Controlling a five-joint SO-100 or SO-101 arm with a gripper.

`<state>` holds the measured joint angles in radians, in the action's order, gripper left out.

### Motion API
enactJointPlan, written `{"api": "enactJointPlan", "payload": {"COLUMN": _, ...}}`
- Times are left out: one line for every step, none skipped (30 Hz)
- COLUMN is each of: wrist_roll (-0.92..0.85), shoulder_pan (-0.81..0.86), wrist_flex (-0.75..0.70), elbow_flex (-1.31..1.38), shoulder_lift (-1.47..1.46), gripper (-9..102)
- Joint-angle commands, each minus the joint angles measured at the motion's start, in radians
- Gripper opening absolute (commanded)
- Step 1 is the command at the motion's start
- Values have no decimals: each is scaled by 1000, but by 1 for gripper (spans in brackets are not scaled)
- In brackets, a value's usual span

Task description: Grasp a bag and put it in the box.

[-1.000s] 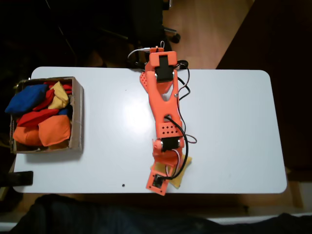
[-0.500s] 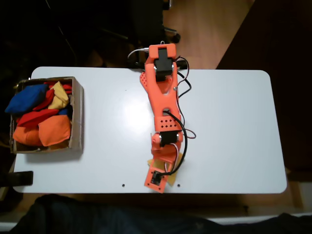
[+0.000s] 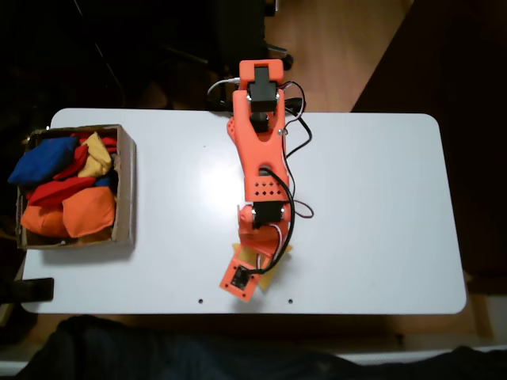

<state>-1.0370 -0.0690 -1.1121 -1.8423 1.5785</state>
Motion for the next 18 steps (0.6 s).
{"api": "enactJointPlan", "payload": {"wrist_roll": 21, "shoulder_pan": 12, "wrist_flex": -17, "elbow_flex": -3, "shoulder_lift": 121, "gripper": 9}}
{"api": "enactJointPlan", "payload": {"wrist_roll": 28, "shoulder_pan": 12, "wrist_flex": -23, "elbow_flex": -8, "shoulder_lift": 140, "gripper": 9}}
{"api": "enactJointPlan", "payload": {"wrist_roll": 35, "shoulder_pan": 15, "wrist_flex": -28, "elbow_flex": -14, "shoulder_lift": 158, "gripper": 9}}
{"api": "enactJointPlan", "payload": {"wrist_roll": 41, "shoulder_pan": 17, "wrist_flex": -32, "elbow_flex": -17, "shoulder_lift": 176, "gripper": 9}}
{"api": "enactJointPlan", "payload": {"wrist_roll": 51, "shoulder_pan": 18, "wrist_flex": -40, "elbow_flex": -17, "shoulder_lift": 193, "gripper": 9}}
{"api": "enactJointPlan", "payload": {"wrist_roll": 58, "shoulder_pan": 20, "wrist_flex": -48, "elbow_flex": -17, "shoulder_lift": 210, "gripper": 9}}
{"api": "enactJointPlan", "payload": {"wrist_roll": 66, "shoulder_pan": 21, "wrist_flex": -55, "elbow_flex": -17, "shoulder_lift": 227, "gripper": 9}}
{"api": "enactJointPlan", "payload": {"wrist_roll": 74, "shoulder_pan": 23, "wrist_flex": -63, "elbow_flex": -17, "shoulder_lift": 245, "gripper": 9}}
{"api": "enactJointPlan", "payload": {"wrist_roll": 81, "shoulder_pan": 26, "wrist_flex": -71, "elbow_flex": -17, "shoulder_lift": 264, "gripper": 9}}
{"api": "enactJointPlan", "payload": {"wrist_roll": 91, "shoulder_pan": 29, "wrist_flex": -77, "elbow_flex": -17, "shoulder_lift": 281, "gripper": 9}}
{"api": "enactJointPlan", "payload": {"wrist_roll": 103, "shoulder_pan": 32, "wrist_flex": -83, "elbow_flex": -17, "shoulder_lift": 301, "gripper": 9}}
{"api": "enactJointPlan", "payload": {"wrist_roll": 114, "shoulder_pan": 37, "wrist_flex": -87, "elbow_flex": -17, "shoulder_lift": 321, "gripper": 9}}
{"api": "enactJointPlan", "payload": {"wrist_roll": 127, "shoulder_pan": 41, "wrist_flex": -94, "elbow_flex": -17, "shoulder_lift": 339, "gripper": 9}}
{"api": "enactJointPlan", "payload": {"wrist_roll": 138, "shoulder_pan": 44, "wrist_flex": -101, "elbow_flex": -17, "shoulder_lift": 359, "gripper": 9}}
{"api": "enactJointPlan", "payload": {"wrist_roll": 149, "shoulder_pan": 51, "wrist_flex": -109, "elbow_flex": -17, "shoulder_lift": 377, "gripper": 9}}
{"api": "enactJointPlan", "payload": {"wrist_roll": 163, "shoulder_pan": 55, "wrist_flex": -112, "elbow_flex": -17, "shoulder_lift": 394, "gripper": 9}}
{"api": "enactJointPlan", "payload": {"wrist_roll": 176, "shoulder_pan": 61, "wrist_flex": -115, "elbow_flex": -17, "shoulder_lift": 413, "gripper": 9}}
{"api": "enactJointPlan", "payload": {"wrist_roll": 190, "shoulder_pan": 67, "wrist_flex": -118, "elbow_flex": -17, "shoulder_lift": 430, "gripper": 9}}
